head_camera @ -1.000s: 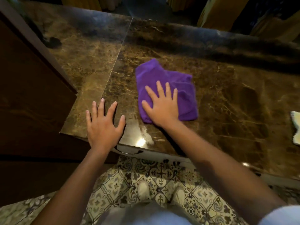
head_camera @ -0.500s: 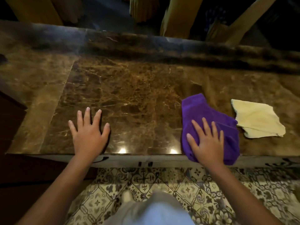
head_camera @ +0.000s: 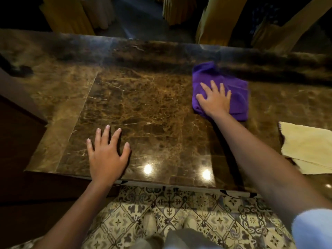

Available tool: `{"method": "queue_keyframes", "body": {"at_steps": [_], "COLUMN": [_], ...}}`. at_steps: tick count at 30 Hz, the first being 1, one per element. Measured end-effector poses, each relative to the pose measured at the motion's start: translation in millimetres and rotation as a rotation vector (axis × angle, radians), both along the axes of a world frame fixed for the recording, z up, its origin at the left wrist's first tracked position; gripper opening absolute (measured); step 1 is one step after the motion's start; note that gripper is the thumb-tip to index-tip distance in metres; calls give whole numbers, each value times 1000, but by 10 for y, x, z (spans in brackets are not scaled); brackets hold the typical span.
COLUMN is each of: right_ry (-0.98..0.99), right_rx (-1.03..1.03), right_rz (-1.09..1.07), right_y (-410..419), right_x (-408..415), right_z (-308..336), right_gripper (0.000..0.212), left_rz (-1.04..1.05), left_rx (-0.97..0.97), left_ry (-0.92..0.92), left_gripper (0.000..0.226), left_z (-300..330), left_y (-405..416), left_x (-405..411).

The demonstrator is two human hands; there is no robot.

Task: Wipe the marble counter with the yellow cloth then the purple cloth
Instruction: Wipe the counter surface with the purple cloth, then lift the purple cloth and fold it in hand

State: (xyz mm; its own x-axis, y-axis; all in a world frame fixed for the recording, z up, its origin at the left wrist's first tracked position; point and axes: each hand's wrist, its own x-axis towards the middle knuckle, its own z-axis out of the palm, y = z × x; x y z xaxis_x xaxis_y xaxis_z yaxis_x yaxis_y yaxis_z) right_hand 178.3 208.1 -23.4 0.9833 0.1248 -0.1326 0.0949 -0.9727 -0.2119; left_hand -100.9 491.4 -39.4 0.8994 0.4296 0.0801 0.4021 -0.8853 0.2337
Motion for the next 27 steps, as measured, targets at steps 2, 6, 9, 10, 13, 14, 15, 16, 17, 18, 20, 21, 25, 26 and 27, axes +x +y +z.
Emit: {"method": "queue_keyframes", "body": {"at_steps": [2,6,9,10,13,14,15,16,17,18,20,21,25,26,27], "right_ry": [-14,-60,-122,-133,-151,-162,-178,-193,-205,-218,-192,-140,107,155,209], "right_rx": [24,69,155,187,276,315,363,410,447,473,537,608,1055,1171,1292], "right_rz": [190,505,606,619,593,568,540,514,493,478,441,387,-63,-166,-269], "right_y": [414,982,1058,1036,927,893,861,836,816,794,754,740,742,736,724], "right_x": [-168,-895,-1479,-1651,-2051,-2147,-2231,-2305,-2373,-2427,-2514,-2552,-2634,-2628,-2628], "right_z": [-6,-30,-69,-76,-68,-69,-70,-74,-65,-62,-26,28,370,425,484], "right_gripper": [62,57,54,52,44,41,37,34,32,31,30,29,19,21,26], "left_rz": [1,2,24,32,31,16,-3,-24,-44,-64,-99,-118,-109,-76,-49], "left_rx": [-14,-20,-60,-93,-194,-212,-223,-232,-246,-261,-311,-349,-623,-703,-758], "left_ry": [-17,-60,-114,-140,-231,-256,-272,-278,-269,-255,-226,-219,-242,-270,-305], "left_gripper": [65,59,58,58,55,54,52,52,51,52,54,55,57,56,53], "left_z": [-1,-27,-30,-22,4,7,11,8,7,4,12,25,121,178,235], "left_y": [1,2,-2,4,15,19,21,26,31,43,74,87,14,-43,-102], "left_x": [-2,-1,-6,-13,-48,-62,-73,-79,-84,-88,-111,-135,-287,-342,-401]}}
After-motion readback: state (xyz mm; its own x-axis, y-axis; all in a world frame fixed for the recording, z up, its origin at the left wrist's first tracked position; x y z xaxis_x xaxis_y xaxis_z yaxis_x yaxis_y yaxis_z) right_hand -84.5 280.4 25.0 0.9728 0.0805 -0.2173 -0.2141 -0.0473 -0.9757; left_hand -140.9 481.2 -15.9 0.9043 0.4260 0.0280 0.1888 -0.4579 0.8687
